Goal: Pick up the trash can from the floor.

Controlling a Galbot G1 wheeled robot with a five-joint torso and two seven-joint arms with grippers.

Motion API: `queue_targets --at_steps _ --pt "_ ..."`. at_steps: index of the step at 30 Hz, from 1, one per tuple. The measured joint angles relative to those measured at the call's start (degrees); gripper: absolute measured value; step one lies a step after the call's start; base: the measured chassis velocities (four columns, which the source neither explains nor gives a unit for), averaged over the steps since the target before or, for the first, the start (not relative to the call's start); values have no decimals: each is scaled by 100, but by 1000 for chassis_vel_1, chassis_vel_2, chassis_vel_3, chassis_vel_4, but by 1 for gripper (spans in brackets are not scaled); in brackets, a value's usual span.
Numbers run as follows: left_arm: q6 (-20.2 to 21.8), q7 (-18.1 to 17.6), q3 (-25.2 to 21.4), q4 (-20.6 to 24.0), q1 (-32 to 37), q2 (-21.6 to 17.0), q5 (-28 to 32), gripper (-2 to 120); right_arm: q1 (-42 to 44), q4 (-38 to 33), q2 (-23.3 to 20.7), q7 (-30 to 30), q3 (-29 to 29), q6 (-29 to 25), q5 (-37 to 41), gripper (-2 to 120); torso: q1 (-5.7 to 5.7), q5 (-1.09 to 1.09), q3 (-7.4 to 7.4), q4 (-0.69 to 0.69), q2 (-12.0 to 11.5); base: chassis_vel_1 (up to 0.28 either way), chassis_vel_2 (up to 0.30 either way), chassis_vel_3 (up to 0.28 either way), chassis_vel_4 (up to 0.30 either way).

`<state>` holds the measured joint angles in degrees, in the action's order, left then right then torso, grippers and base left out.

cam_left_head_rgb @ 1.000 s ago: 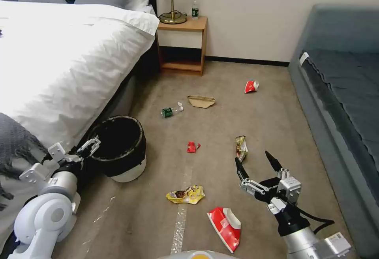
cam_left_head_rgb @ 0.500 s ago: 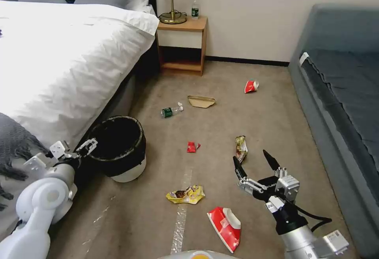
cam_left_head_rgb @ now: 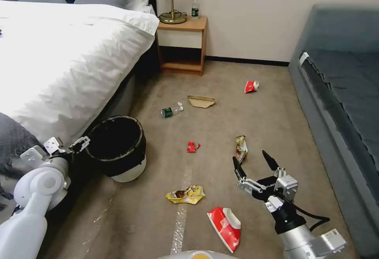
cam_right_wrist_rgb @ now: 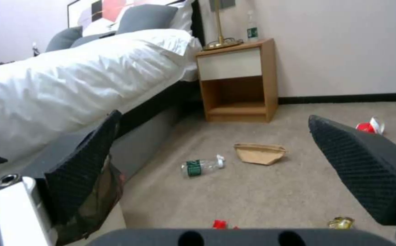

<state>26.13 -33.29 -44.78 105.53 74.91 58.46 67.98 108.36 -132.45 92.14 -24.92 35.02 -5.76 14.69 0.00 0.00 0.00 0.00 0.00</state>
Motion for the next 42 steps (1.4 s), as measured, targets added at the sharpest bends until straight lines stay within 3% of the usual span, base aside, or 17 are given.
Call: queue_targets --at_steps 12,20,23,25,27,28,31,34,38,42 --pt "111 -47 191 -654 -529 -88 7 99 -53 53 -45 70 81 37 147 100 0 0 0 -1 0 0 0 0 0" --pt "149 -51 219 -922 -711 2 0 91 -90 54 -85 101 94 58 203 100 0 0 0 0 0 0 0 0 0" --pt "199 -58 234 -996 -781 77 -25 85 -93 43 -91 107 95 62 221 100 0 0 0 0 0 0 0 0 0" --pt "240 -60 245 -1053 -837 139 -34 73 -97 25 -92 109 98 68 232 100 0 0 0 0 0 0 0 0 0" --pt "251 -60 247 -1069 -850 158 -35 70 -98 18 -93 110 104 73 240 100 0 0 0 0 0 0 0 0 0" --pt "267 -61 249 -1094 -864 188 -37 61 -103 8 -97 111 116 81 257 100 0 1 0 0 0 0 0 0 0" --pt "272 -61 250 -1107 -867 207 -40 58 -109 7 -99 112 129 84 269 100 0 0 0 0 0 0 0 0 0" --pt "285 -60 251 -1148 -860 267 -50 40 -118 7 -116 115 158 92 303 100 0 -1 0 0 0 0 0 0 0" --pt "285 -60 251 -1148 -843 291 -57 30 -119 7 -120 116 161 92 305 100 0 0 0 0 0 0 0 0 0" --pt "286 -38 247 -1119 -804 300 -66 13 -115 7 -110 116 151 92 303 100 0 0 0 0 0 0 0 0 0"
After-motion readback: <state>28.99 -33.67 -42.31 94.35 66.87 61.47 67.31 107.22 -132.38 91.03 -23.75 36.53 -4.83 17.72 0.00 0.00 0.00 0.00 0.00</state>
